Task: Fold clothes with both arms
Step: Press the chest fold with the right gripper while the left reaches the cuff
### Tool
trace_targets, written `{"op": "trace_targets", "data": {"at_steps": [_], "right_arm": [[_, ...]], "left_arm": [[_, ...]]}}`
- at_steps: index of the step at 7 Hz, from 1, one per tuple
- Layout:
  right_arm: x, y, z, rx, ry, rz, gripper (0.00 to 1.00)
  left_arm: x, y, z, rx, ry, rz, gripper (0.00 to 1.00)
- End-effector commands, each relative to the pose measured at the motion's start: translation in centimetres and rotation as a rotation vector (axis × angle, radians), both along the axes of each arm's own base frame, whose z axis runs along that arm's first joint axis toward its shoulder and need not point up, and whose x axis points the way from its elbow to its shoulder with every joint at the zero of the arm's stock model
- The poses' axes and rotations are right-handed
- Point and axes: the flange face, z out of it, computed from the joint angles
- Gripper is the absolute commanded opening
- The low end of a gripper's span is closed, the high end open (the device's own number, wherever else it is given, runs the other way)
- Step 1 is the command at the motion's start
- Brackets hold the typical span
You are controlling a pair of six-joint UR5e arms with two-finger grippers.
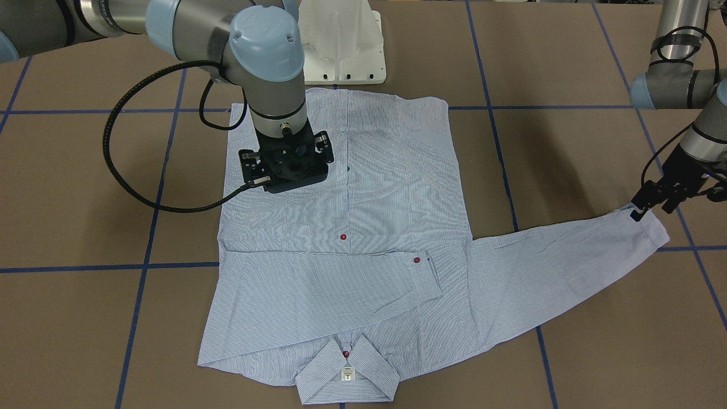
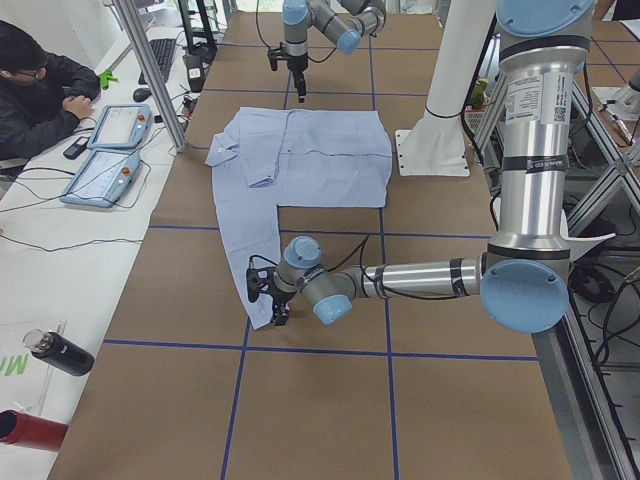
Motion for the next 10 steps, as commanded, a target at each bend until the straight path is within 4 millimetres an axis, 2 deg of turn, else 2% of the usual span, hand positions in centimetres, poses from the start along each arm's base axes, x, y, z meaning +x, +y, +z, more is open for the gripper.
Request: {"op": "trace_targets", "data": {"at_steps": [1,4,8,9,10], "right_arm": [[0.26,0.00,0.04,-0.003,-0.001,0.001,0.99],[0.40,0.10,0.45,-0.005,0.002,0.003,0.99],[0.36,0.05,0.47,-0.002,0.002,0.003,0.99],[0.37,0.04,0.48,-0.002,0.002,0.005,0.99],[0.37,0.04,0.58,-0.002,0.004,0.004,0.99]], "left_arm": [[0.45,0.23,0.88,-0.009,-0.015,0.008,0.87],[1.00,0.41,1.10,-0.007,-0.026,0.012,0.71],[0.87,0.60,1.65,0.001,-0.041,0.028,0.70],[0.91,0.53,1.58,0.004,-0.042,0.031,0.65],[0.95,0.48,1.26,0.009,-0.038,0.030,0.45]]}}
